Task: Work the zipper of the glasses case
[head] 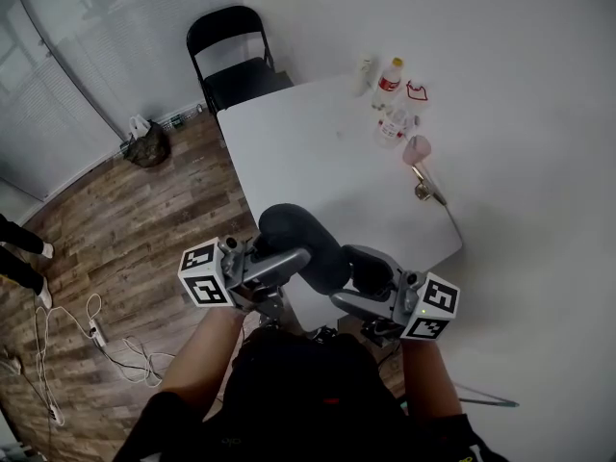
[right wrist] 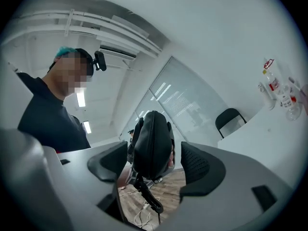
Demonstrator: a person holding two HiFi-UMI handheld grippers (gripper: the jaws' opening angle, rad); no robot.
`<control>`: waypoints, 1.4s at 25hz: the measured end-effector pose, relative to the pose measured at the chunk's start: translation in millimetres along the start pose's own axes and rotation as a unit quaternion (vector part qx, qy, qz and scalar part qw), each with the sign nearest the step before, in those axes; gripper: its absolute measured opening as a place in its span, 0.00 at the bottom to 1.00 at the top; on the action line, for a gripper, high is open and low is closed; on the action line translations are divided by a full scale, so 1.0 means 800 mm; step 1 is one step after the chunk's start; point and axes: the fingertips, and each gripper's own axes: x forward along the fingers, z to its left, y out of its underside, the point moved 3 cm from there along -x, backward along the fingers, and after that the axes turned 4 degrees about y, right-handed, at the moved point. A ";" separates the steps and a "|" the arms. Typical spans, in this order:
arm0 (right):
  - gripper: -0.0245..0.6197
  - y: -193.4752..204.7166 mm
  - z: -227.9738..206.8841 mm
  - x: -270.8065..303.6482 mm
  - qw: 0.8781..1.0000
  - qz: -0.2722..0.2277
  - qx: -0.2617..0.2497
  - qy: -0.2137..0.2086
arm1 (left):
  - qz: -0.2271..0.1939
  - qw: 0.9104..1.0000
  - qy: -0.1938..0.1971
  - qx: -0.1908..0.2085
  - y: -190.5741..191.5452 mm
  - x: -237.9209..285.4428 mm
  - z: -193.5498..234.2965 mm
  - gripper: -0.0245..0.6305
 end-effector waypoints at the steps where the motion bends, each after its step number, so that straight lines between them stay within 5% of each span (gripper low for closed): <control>1: 0.55 0.002 0.001 0.004 1.000 0.003 0.000 -0.002 | 0.004 1.000 0.000 0.001 0.002 0.003 -0.002 0.46; 16: 0.46 -0.005 0.002 0.015 0.999 -0.002 0.026 -0.037 | 0.065 0.996 0.006 0.067 0.019 0.028 -0.011 0.53; 23: 0.45 0.007 -0.003 0.023 0.998 0.035 0.038 -0.027 | 0.047 0.998 0.006 0.042 0.023 0.031 -0.004 0.53; 28: 0.47 -0.003 0.008 0.022 0.999 0.019 -0.017 -0.026 | 0.013 1.000 -0.013 0.021 0.013 0.028 0.001 0.45; 35: 0.50 -0.017 -0.003 -0.031 0.989 -0.035 -0.111 0.087 | -0.023 0.997 -0.062 0.047 -0.022 0.039 -0.005 0.45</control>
